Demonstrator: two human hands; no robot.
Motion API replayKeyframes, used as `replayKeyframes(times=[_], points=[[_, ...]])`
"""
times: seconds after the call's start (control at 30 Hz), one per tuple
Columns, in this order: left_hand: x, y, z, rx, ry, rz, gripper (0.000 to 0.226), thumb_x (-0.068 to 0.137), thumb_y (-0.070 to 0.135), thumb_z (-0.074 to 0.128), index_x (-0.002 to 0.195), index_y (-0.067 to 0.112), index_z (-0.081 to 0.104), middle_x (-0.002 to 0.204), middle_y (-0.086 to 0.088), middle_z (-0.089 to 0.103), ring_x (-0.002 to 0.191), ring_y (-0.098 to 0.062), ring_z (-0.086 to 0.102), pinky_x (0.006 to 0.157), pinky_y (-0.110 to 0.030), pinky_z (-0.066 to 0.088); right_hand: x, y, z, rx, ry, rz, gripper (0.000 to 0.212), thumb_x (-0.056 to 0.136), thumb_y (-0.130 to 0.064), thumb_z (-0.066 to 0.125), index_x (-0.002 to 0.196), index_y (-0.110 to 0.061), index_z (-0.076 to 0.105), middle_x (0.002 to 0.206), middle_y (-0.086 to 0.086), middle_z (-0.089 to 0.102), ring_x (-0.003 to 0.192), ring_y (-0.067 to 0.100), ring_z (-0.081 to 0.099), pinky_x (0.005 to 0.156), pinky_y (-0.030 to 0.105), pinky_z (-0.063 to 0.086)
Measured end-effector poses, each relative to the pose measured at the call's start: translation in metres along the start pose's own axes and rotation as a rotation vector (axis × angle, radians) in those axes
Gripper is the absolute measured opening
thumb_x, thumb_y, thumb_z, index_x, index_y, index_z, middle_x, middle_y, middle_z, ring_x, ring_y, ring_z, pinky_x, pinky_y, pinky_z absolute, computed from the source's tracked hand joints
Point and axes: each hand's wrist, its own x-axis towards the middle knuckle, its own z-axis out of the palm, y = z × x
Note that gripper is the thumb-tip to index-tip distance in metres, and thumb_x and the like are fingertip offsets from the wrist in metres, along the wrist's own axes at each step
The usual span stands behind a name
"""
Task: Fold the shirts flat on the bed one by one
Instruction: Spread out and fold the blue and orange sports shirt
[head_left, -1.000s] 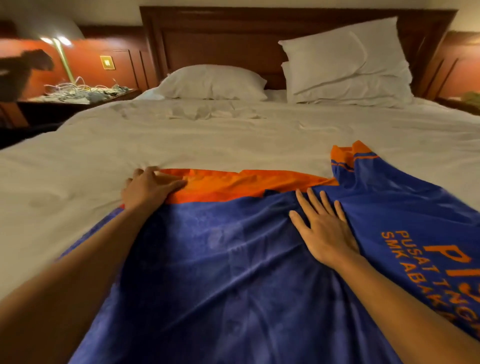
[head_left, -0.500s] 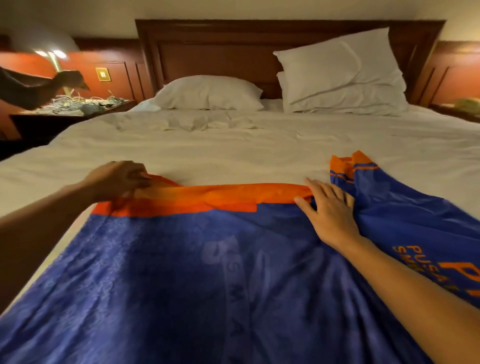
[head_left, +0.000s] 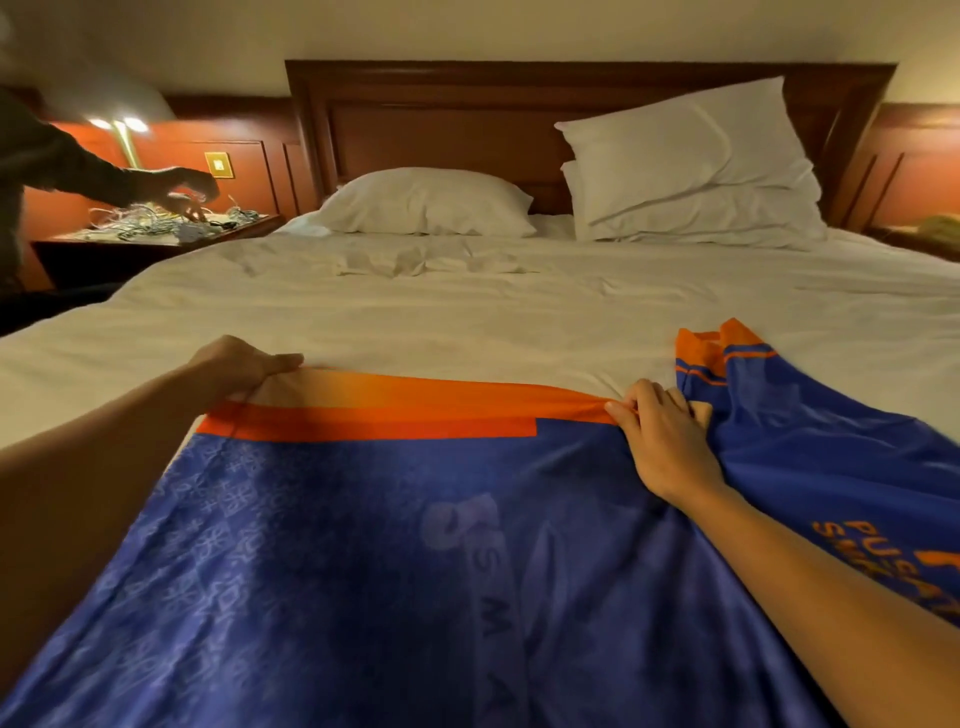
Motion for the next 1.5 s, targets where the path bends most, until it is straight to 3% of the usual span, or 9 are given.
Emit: replayKeyframes(times=[0.17, 0.27, 0.47, 0.57, 0.77, 1.0, 1.2, 1.37, 1.5], points=[[-0.001, 0.008, 0.0, -0.22, -0.212, 0.019, 0.035, 0.091, 0.043, 0.068, 0.085, 0.009, 0.066, 0.068, -0.012, 0.065, 0.065, -0.024, 0.06, 0.061, -0.029, 0.05, 0.001, 0.001, 0.002, -0.002, 0.031, 0.023, 0.043, 0.096, -0.058, 0.023, 0.085, -0.021, 0.042, 0.088, -0.004, 0.049, 0.09, 0.024, 0.046, 0.077, 0.035, 0.018], [-0.003, 0.002, -0.002, -0.325, -0.471, 0.135, 0.022, 0.089, 0.016, 0.069, 0.111, 0.017, 0.071, 0.104, -0.007, 0.075, 0.093, -0.019, 0.07, 0.079, -0.031, 0.057, 0.005, 0.003, 0.005, -0.05, -0.02, 0.04, 0.038, 0.101, -0.052, 0.029, 0.091, -0.02, 0.048, 0.098, -0.001, 0.051, 0.099, 0.025, 0.046, 0.08, 0.038, 0.02], [-0.002, 0.001, 0.007, 0.168, 0.066, 0.183, 0.026, 0.082, 0.034, 0.08, 0.097, 0.013, 0.076, 0.11, -0.015, 0.066, 0.095, -0.031, 0.055, 0.076, -0.035, 0.042, 0.014, 0.002, 0.008, -0.221, -0.209, 0.037, 0.038, 0.104, -0.051, 0.026, 0.108, -0.024, 0.053, 0.118, 0.001, 0.047, 0.111, 0.027, 0.04, 0.082, 0.039, 0.019], [-0.025, 0.015, 0.031, 0.459, 0.311, 0.251, 0.04, 0.091, 0.04, 0.068, 0.123, 0.017, 0.063, 0.129, -0.021, 0.054, 0.119, -0.042, 0.047, 0.099, -0.049, 0.037, 0.021, -0.002, 0.001, -0.144, -0.311, 0.058, 0.037, 0.104, -0.05, 0.031, 0.11, -0.022, 0.055, 0.121, 0.005, 0.048, 0.116, 0.031, 0.041, 0.087, 0.042, 0.024], [-0.122, 0.067, 0.128, 0.206, 0.01, 0.53, 0.066, 0.093, 0.066, 0.041, 0.151, 0.034, 0.038, 0.16, -0.006, 0.032, 0.147, -0.028, 0.029, 0.12, -0.046, 0.021, 0.024, 0.055, -0.04, 0.097, -0.046, 0.068, 0.032, 0.101, -0.034, 0.047, 0.123, -0.016, 0.061, 0.13, 0.012, 0.056, 0.121, 0.04, 0.051, 0.102, 0.053, 0.039], [-0.134, 0.058, 0.166, 0.4, 0.052, 0.539, 0.089, 0.074, 0.085, 0.001, 0.155, 0.049, 0.007, 0.167, 0.009, 0.006, 0.154, -0.02, 0.002, 0.122, -0.047, 0.003, 0.025, 0.178, -0.067, -0.275, -0.637, 0.355, 0.063, 0.099, -0.065, 0.014, 0.157, -0.039, 0.016, 0.166, 0.004, 0.014, 0.151, 0.031, 0.018, 0.118, 0.058, 0.013], [-0.136, 0.057, 0.172, 0.416, 0.084, 0.545, 0.086, 0.076, 0.081, 0.001, 0.156, 0.048, 0.01, 0.167, 0.009, 0.007, 0.154, -0.019, 0.003, 0.123, -0.046, 0.003, 0.068, 0.144, -0.056, -0.314, -0.07, 0.224, 0.045, 0.098, -0.052, 0.045, 0.125, -0.02, 0.062, 0.123, 0.021, 0.055, 0.115, 0.041, 0.048, 0.096, 0.051, 0.036], [-0.134, 0.055, 0.174, 0.407, 0.117, 0.553, 0.073, 0.088, 0.076, 0.014, 0.155, 0.048, 0.013, 0.167, 0.009, 0.01, 0.154, -0.018, 0.003, 0.123, -0.046, 0.003, 0.1, 0.118, -0.03, -0.244, -0.288, 0.37, 0.052, 0.098, -0.056, 0.045, 0.126, -0.016, 0.061, 0.138, 0.018, 0.049, 0.124, 0.041, 0.046, 0.104, 0.049, 0.033], [-0.132, 0.052, 0.177, 0.399, 0.152, 0.571, 0.073, 0.089, 0.079, 0.011, 0.155, 0.048, 0.016, 0.166, 0.008, 0.015, 0.154, -0.02, 0.007, 0.123, -0.046, 0.005, 0.121, 0.097, -0.022, -0.205, -0.048, 0.314, 0.026, 0.099, -0.024, 0.047, 0.102, -0.004, 0.062, 0.109, 0.024, 0.064, 0.097, 0.043, 0.06, 0.071, 0.039, 0.041]])
